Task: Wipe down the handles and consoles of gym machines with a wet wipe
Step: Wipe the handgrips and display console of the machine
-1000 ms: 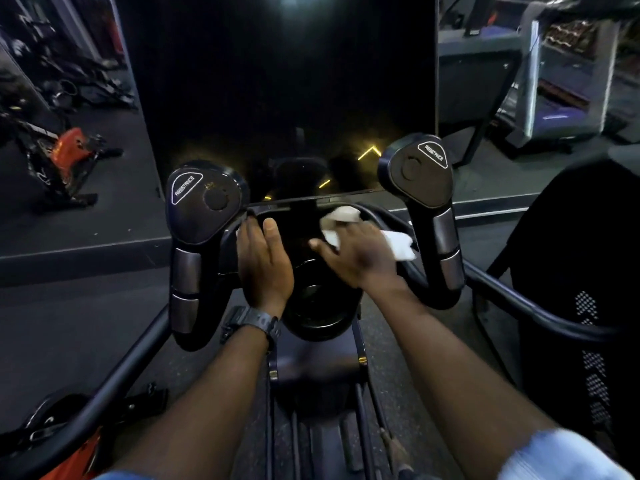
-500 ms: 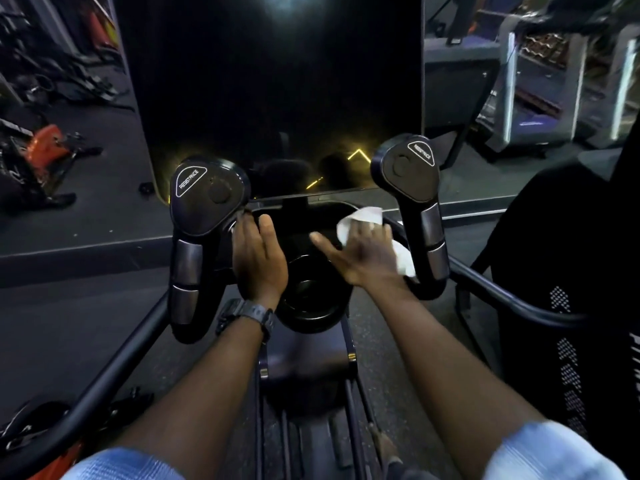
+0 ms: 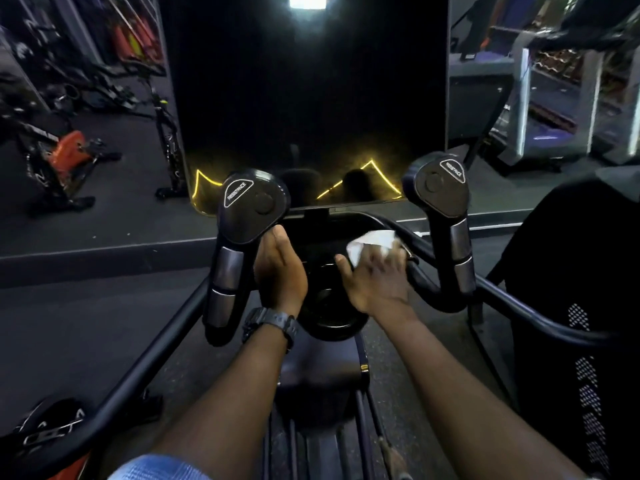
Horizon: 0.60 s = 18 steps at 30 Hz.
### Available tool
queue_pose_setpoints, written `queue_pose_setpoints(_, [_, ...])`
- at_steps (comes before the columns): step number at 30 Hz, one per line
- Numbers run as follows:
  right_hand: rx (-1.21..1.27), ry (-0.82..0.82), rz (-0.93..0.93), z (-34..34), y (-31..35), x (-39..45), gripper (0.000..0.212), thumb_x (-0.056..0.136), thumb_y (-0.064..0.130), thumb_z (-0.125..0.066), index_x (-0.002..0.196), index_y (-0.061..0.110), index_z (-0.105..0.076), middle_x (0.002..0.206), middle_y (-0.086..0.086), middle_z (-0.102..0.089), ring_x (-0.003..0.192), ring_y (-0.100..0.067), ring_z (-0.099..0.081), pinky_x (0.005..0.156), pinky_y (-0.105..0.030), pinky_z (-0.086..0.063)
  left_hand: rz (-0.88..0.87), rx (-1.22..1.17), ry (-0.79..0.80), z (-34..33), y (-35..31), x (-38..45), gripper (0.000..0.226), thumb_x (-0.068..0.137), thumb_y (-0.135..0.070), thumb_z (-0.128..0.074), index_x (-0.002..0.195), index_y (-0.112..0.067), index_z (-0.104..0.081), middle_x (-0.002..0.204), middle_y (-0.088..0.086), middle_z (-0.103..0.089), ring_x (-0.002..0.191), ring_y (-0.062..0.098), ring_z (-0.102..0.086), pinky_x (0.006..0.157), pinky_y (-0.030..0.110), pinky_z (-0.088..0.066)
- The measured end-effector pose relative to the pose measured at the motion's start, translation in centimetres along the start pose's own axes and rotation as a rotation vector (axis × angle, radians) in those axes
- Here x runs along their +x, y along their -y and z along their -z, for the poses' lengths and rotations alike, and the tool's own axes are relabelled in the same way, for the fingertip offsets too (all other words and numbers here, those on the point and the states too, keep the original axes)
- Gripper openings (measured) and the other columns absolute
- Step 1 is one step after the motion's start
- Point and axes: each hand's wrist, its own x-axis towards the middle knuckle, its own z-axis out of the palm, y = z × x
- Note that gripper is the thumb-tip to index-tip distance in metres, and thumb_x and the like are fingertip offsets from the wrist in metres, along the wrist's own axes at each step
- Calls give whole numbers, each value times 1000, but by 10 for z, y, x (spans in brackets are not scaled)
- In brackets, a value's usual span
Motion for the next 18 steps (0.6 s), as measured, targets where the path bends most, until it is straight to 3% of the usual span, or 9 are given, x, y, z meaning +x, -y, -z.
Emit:
queue_pose_setpoints(2, [35,21,202,-2,28,3,67,97,53,-16,132,7,-52,136,-16,-52,133,-37,-41,115,-45,-19,65,-172,-57,4,0,-1,69,106,-52,-22,127,0,-61,133,19,-62,126,30,-55,103,28,-38])
queue_pose_setpoints(4, [150,38,496,-8,61,6,56,90,41,-26,114,9,-65,115,-14,-65,110,-36,-57,98,-44,-40,142,-337,-141,10,3,-2,105,85,-87,-19,133,-2,-58,137,17,-60,130,30,-54,112,44,-39])
queue_pose_setpoints(6, [217,75,699,-10,78,8,34,86,29,-49,106,13,-70,104,-9,-69,96,-32,-61,84,-42,-50,258,-412,-160,11,13,-1,124,66,-102,-21,138,-7,-56,141,14,-57,133,28,-52,115,48,-37])
queue_pose_setpoints(7, [212,79,722,-10,76,12,28,85,27,-54,105,14,-70,103,-8,-68,93,-31,-61,80,-43,-51,284,-411,-137,14,12,-3,123,65,-102,-24,138,-9,-57,141,14,-58,132,28,-53,115,49,-37])
queue_pose_setpoints(11, [13,-177,562,15,16,17,8,75,13,-66,81,15,-71,84,-8,-68,76,-33,-61,65,-36,-48,220,-358,3,28,-9,-15,72,100,-60,-26,138,-7,-56,142,12,-57,133,26,-51,115,46,-36])
queue_pose_setpoints(13, [2,-279,304,30,-24,11,10,78,13,-61,82,18,-69,86,-6,-69,83,-31,-65,70,-32,-41,204,-296,97,29,-7,-18,71,100,-58,-21,141,-11,-54,144,4,-55,133,18,-50,115,38,-36])
queue_pose_setpoints(15, [76,-331,57,28,-39,3,18,86,11,-53,92,15,-70,98,-9,-70,95,-31,-66,79,-32,-45,171,-228,140,30,-5,-19,63,105,-51,-20,141,-11,-54,138,-2,-55,125,7,-49,105,23,-34])
queue_pose_setpoints(16, [184,-323,3,20,-36,-1,24,89,12,-50,100,11,-71,105,-11,-69,103,-33,-64,89,-36,-46,150,-202,151,31,-3,-20,59,107,-46,-20,138,-10,-55,130,-7,-56,116,-1,-48,98,14,-32])
queue_pose_setpoints(18, [351,-264,63,0,-18,-1,41,90,23,-39,111,7,-70,114,-15,-68,113,-36,-61,106,-47,-41,111,-153,179,31,-1,-19,56,108,-45,-21,130,-9,-58,112,-18,-51,98,-13,-43,85,1,-27])
